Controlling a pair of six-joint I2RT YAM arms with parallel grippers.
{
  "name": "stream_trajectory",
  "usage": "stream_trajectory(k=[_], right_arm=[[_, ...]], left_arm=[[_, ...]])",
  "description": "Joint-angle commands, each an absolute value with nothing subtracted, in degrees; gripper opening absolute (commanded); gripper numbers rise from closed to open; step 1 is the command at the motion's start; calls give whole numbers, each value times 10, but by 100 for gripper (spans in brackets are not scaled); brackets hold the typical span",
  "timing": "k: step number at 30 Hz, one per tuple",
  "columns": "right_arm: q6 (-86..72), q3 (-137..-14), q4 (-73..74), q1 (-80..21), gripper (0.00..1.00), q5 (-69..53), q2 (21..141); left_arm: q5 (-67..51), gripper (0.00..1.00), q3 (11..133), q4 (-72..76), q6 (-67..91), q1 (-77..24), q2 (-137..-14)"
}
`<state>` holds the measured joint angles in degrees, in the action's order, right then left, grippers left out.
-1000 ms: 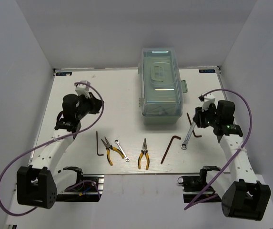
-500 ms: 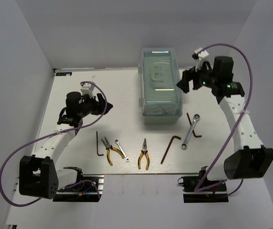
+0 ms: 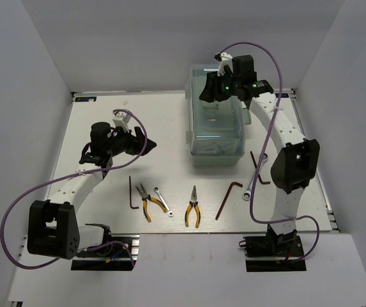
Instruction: Sort the tools into containers
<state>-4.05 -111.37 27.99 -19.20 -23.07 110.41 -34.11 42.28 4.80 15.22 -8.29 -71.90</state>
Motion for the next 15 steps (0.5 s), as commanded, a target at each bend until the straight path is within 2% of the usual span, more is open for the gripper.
stream_trajectory(k=[1,5,10,15], right_arm=[[-141,-1162,241,-203,55,-183,1116],[-185,-1158,250,-212,55,-98,1123],[-204,-1157,269,-227,61,-40,1137],[-240,-1157,284,-233,62,-38,1155]], left_arm=[[-371,85,432,69,142,-81,-705],[-377,85,437,69,142,-81,-716],[-382,85,437,69,142,-81,-716],[-388,86,437,74,142,-81,-722]])
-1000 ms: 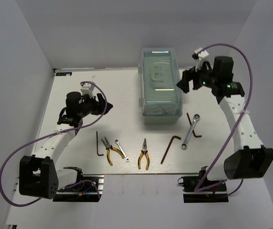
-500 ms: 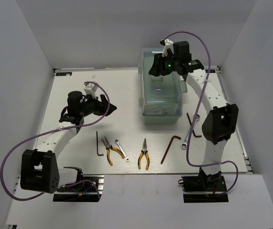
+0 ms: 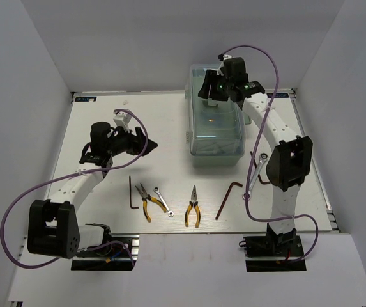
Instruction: Sort the tools into containers
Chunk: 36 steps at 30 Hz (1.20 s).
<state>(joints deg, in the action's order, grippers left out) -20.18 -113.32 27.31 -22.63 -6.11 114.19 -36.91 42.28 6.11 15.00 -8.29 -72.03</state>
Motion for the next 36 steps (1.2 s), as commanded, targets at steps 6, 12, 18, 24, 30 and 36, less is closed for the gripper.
stream_trajectory(k=[6,12,18,24,30,36], right_arm=[[-283,-1152,286,-242,63,-29,1169],[-337,-1142,300,-238,58,-52,1169],[-373,-1133,261,-227,51,-138,1149],[-380,-1152,250,-216,51,-161,1133],[-387,-1139,244,-207,51,-181,1117],[-394,-1125,235,-202,51,-203,1111]], left_arm=[[-388,86,432,85,147,-81,-715],[-399,86,426,113,160,-81,-722],[-415,86,441,205,221,-81,-744],[-415,86,519,268,276,-106,-797],[-410,86,620,302,307,-152,-894],[-404,78,779,248,301,-213,-1034]])
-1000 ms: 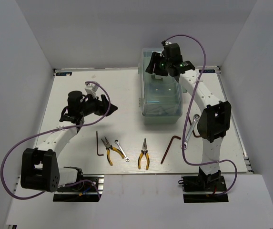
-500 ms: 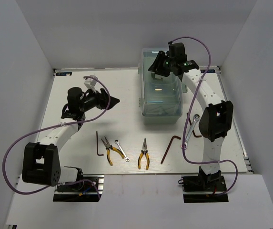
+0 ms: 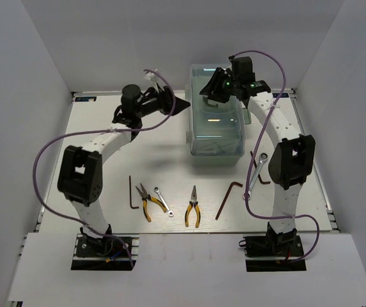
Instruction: Sort the tools into containers
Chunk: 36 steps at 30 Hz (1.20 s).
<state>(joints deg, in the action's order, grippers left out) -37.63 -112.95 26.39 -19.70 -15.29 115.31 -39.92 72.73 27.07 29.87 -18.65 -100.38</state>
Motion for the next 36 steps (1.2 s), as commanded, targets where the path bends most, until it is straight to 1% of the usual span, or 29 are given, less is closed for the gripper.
stream_trajectory(k=[1,3,6,8,11,18,20,24,32,34,35,36], right_arm=[[-397,-1124,235,-209,50,-205,1111],[-399,-1125,229,-201,50,-209,1110],[-403,-1125,229,-200,50,-214,1111],[-406,-1123,229,-198,50,-217,1111],[-409,-1122,227,-193,49,-221,1110],[-419,-1116,222,-191,49,-236,1108],[-421,-1114,221,-190,49,-238,1107],[-432,-1106,212,-185,49,-245,1102],[-452,-1097,193,-177,49,-270,1096],[-454,-1093,191,-173,55,-280,1096],[-439,-1092,191,-174,62,-281,1092],[-428,-1092,193,-173,75,-273,1090]], left_arm=[[-404,77,811,242,301,-220,-1048],[-404,72,837,229,295,-231,-1081],[-393,70,899,189,278,-247,-1109],[-379,69,915,161,269,-254,-1121],[-354,63,929,134,254,-265,-1127],[-268,63,984,31,219,-288,-1146],[-251,63,1003,22,219,-294,-1159],[-232,63,1061,-48,207,-307,-1193],[-203,63,1085,-73,207,-318,-1210],[-203,63,1101,-78,207,-323,-1223],[-203,59,1101,-78,207,-323,-1223],[-203,59,1106,-78,207,-323,-1228]])
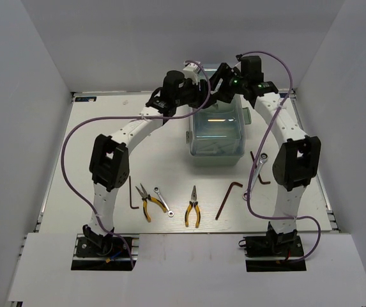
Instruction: Sort the tools into containers
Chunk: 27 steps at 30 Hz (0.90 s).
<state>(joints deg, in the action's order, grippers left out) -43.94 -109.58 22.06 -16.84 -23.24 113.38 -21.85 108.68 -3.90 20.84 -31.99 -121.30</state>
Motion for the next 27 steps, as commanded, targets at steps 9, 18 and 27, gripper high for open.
stream_trajectory(k=[9,18,27], right_arm=[[-222,-1016,232,-171,76,36,954],[-194,-782,145,-125,77,115,855],[-221,-709,152,-80,79,76,836]], left_arm=[[-136,58,1121,-102,236,-329,-1233],[-20,46,1245,-218,249,-354,-1296],[-1,0,1245,-230,243,-360,-1288]])
